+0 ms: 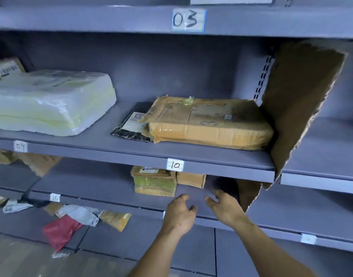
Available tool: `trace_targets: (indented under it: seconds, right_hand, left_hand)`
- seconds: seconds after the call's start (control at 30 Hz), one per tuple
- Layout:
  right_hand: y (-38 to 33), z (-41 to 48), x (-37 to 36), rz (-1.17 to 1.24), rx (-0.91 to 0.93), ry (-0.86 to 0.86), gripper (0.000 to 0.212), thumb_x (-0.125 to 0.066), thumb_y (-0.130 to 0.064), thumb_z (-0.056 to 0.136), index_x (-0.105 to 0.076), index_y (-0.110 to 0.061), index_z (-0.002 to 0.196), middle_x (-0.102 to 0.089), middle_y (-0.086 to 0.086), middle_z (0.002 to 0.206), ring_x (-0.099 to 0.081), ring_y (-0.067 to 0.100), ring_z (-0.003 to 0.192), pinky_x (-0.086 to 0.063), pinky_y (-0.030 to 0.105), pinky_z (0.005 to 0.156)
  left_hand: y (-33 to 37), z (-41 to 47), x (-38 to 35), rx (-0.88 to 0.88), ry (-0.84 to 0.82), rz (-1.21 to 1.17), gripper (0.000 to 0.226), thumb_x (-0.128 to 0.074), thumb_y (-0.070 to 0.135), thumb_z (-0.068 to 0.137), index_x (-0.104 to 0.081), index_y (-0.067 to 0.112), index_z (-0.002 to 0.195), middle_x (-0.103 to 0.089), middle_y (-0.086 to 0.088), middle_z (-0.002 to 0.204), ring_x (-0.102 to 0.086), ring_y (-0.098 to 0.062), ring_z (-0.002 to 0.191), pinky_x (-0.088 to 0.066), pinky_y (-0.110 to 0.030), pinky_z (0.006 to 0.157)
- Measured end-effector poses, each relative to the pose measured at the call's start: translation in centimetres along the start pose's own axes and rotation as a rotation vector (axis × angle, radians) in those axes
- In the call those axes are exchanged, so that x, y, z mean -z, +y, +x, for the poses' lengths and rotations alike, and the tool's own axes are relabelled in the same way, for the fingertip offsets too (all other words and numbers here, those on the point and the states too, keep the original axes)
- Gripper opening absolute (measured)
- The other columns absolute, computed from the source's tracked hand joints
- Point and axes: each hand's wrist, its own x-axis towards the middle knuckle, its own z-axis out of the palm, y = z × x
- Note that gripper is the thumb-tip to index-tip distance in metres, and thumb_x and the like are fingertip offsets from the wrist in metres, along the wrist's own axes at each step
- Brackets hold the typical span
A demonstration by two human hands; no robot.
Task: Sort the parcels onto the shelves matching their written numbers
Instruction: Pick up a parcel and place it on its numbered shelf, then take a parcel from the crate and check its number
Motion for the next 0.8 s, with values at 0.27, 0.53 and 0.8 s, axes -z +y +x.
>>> trace_targets:
  seconds: [0.27, 0.53, 0.8]
  right_hand:
    - [-1.0, -9.2, 2.3, -0.193, -0.004, 0.023, 0.064, -0.045, -0.050, 0.102, -0.032, -0.018, 0.156, -0.036, 0.003, 0.159, -0.042, 0.024, 0.140, -0.038, 0.029, 0.107]
    - [5.8, -17.5, 2.1, -0.220, -0.138, 0.109, 0.051, -0.049, -0.047, 0.099, -0.050, -0.018, 0.141, -0.056, 0.010, 0.141, -0.051, 0.031, 0.129, -0.046, 0.039, 0.102]
    - [14.5, -24.6, 6.8, -0.158, -0.313, 0.228, 0.065, -0.047, -0.053, 0.100, -0.036, -0.018, 0.153, -0.043, 0.007, 0.153, -0.043, 0.028, 0.138, -0.040, 0.038, 0.110]
  left_hand:
    - [1.5, -6.4, 2.6, -0.143, -0.061, 0.149, 0.049, -0.053, 0.036, 0.099, -0.045, 0.020, 0.145, -0.051, 0.000, 0.145, -0.054, -0.019, 0.126, -0.043, -0.026, 0.095]
    - [3.6, -11.1, -2.3, -0.318, -0.192, 0.239, 0.053, -0.054, 0.037, 0.098, -0.045, 0.019, 0.147, -0.047, 0.000, 0.150, -0.045, -0.019, 0.136, -0.038, -0.027, 0.107]
    - [9.0, -16.3, -10.9, -0.453, -0.370, 0.295, 0.052, -0.052, 0.037, 0.099, -0.043, 0.022, 0.148, -0.042, 0.004, 0.154, -0.042, -0.017, 0.139, -0.037, -0.032, 0.112]
